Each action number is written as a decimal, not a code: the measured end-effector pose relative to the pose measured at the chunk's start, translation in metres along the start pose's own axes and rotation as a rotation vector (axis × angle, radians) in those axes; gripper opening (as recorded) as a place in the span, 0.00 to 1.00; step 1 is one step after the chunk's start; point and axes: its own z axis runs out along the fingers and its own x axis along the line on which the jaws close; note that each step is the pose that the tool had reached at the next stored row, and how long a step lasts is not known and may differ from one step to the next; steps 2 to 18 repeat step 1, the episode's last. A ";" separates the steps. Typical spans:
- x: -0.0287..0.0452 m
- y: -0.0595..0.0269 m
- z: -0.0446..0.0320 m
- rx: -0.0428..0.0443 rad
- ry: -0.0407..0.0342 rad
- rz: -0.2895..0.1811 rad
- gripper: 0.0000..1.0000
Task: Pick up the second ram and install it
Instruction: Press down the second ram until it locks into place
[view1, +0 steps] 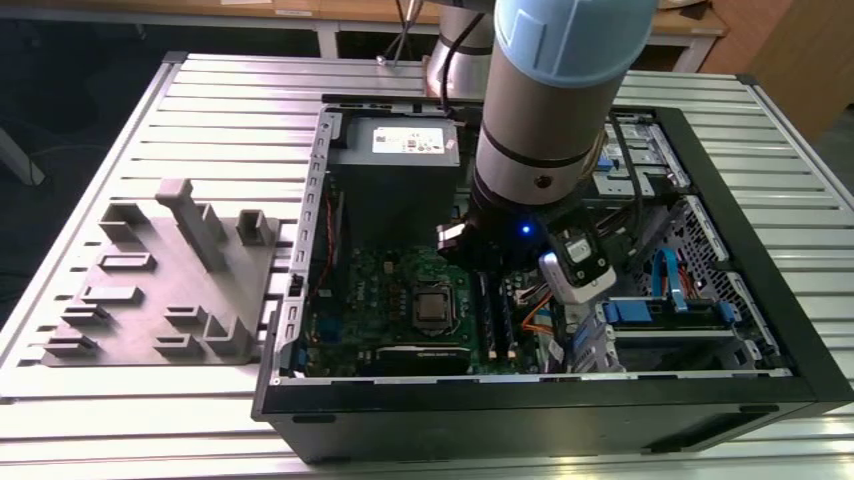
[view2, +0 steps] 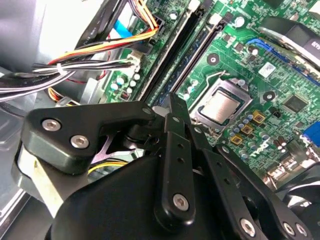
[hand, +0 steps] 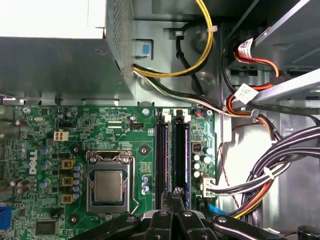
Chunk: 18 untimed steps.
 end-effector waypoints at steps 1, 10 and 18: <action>0.0000 0.0000 0.0000 -0.0001 0.0000 0.000 0.07; 0.0000 0.0000 0.0000 -0.0001 0.0000 0.000 0.07; 0.0000 0.0000 0.0000 -0.0001 0.0000 0.000 0.07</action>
